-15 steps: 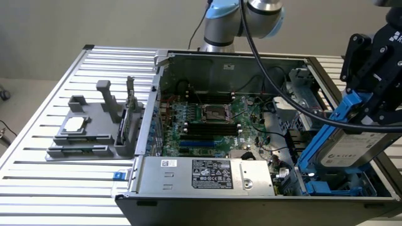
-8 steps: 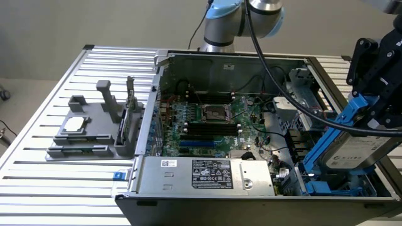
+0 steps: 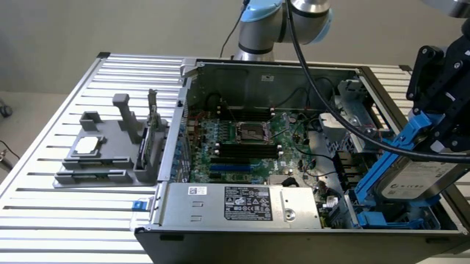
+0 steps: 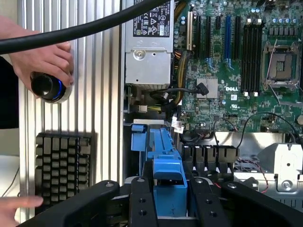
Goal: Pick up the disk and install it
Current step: 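Pick up the disk, then insert the disk into the insertion slot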
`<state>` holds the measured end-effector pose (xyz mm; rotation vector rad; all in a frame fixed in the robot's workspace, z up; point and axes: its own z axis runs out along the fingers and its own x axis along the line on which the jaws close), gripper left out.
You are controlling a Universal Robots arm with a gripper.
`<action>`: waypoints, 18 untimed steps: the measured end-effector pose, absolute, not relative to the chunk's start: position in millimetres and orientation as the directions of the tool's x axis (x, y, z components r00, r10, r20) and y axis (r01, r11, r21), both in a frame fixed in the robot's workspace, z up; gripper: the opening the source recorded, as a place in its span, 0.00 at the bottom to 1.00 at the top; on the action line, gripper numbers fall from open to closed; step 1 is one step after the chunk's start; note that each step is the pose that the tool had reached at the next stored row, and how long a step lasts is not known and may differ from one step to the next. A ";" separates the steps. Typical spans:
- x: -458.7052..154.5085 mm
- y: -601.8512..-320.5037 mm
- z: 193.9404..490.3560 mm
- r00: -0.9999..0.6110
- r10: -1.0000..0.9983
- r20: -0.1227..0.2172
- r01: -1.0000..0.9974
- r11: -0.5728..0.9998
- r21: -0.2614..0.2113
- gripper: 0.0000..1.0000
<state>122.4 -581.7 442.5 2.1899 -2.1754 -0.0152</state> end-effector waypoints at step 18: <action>119.0 -581.2 442.2 0.007 -0.999 0.032 -1.000 -0.006 0.027 0.33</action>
